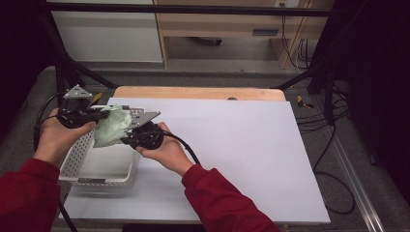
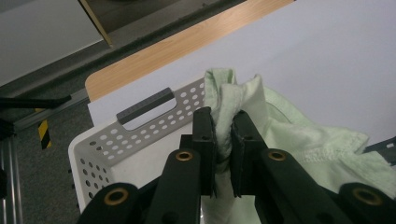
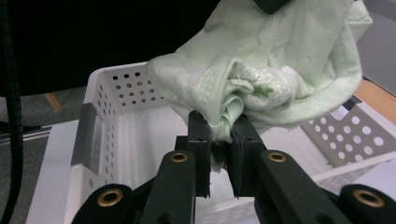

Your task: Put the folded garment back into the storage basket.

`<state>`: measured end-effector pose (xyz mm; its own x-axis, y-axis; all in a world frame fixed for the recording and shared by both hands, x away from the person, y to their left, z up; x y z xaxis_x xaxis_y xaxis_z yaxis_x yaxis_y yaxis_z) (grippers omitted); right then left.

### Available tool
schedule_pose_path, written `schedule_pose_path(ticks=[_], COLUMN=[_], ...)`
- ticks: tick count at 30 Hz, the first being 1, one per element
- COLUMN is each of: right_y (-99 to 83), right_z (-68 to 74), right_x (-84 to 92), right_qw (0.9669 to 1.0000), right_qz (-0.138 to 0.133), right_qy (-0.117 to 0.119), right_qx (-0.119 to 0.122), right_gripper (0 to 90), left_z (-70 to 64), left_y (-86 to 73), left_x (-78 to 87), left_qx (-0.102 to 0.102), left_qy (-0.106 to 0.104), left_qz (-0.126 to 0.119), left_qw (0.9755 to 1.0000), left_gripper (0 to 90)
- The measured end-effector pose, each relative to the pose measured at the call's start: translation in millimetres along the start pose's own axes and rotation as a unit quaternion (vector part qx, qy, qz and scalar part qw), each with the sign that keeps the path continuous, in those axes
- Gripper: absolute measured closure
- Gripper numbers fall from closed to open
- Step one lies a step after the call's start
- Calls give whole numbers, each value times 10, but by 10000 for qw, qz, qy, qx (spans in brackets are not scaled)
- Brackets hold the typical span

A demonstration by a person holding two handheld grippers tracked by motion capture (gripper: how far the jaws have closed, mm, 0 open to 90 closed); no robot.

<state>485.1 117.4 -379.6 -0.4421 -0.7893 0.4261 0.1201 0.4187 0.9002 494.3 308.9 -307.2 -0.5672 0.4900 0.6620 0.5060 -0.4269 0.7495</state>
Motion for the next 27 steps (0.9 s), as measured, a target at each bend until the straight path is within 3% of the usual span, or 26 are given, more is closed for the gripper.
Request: schedule_pose_path(ticks=[11,27], right_y=[-14,-21], right_z=[28,17], right_x=[-117,-205], right_qw=[9997,9995], right_qz=[-53,-85], right_qy=[48,-60], right_qx=[-247,-282], right_gripper=[812,812], left_z=[75,125], left_y=[-38,-37], left_x=[3,-36], left_qx=[2,69], left_qy=[28,77], left_qz=[-6,-7], left_qw=[10000,9999], left_gripper=[819,816])
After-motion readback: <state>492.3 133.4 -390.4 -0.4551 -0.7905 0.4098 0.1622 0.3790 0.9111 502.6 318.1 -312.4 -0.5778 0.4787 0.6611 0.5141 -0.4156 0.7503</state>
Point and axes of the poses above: each handheld gripper's, and its own axes: x roughly backward along the jaws, y roughly out of its top, z roughly to its left, the point moved 2 cm from there along -x, roughly forward along the jaws, and after that the axes turned 11 degrees about -y, right-handed, at the moved point
